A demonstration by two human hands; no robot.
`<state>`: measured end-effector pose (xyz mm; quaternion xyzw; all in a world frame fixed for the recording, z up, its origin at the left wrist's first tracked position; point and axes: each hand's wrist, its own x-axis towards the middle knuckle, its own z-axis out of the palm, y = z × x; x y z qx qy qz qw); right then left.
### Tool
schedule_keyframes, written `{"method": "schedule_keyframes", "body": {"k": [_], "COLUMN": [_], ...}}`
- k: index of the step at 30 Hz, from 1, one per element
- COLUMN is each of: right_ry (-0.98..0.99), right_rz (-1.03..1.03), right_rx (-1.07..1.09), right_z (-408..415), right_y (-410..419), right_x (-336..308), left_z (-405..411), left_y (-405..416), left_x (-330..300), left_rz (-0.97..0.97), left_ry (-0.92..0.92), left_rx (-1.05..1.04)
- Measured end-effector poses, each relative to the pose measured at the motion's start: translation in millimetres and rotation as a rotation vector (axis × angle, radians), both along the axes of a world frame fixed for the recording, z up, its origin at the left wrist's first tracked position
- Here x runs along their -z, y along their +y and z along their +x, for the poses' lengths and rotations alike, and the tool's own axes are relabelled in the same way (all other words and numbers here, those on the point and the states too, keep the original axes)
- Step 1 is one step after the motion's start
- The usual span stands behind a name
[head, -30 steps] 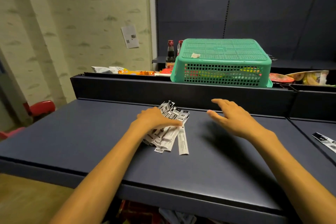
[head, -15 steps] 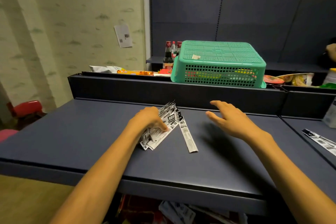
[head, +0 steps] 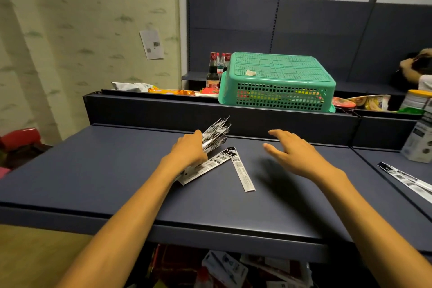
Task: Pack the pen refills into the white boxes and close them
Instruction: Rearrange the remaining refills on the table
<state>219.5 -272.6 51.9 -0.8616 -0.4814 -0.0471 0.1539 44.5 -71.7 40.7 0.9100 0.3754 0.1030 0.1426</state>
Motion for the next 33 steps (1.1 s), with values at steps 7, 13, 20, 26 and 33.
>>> {"method": "schedule_keyframes", "body": {"k": [7,13,20,26,33], "right_ry": [-0.037,-0.035,-0.074,-0.089,-0.054], "right_rz": [-0.022,-0.096,-0.187,-0.223,-0.202], "right_rx": [0.022,0.058,0.094,0.145,0.203], "right_z": [-6.6,-10.0,-8.9,1.6,25.1], "right_y": [-2.3,-10.5,-35.6,-83.1,-183.0], "right_x": [1.0,8.7,12.1,7.5,7.7], "left_z": [-11.3,-17.7,-24.1,-8.7,63.4], "left_y": [-2.3,0.3,-5.2,-50.2,-152.5], "left_x": [1.5,4.5,-12.5,-23.8,-19.0], "left_rz": [0.159,0.197,0.353,0.336,0.261], "left_ry": [-0.095,-0.095,-0.090,0.025,-0.012], "left_rx": [0.059,0.116,0.139,0.351,0.610]}}
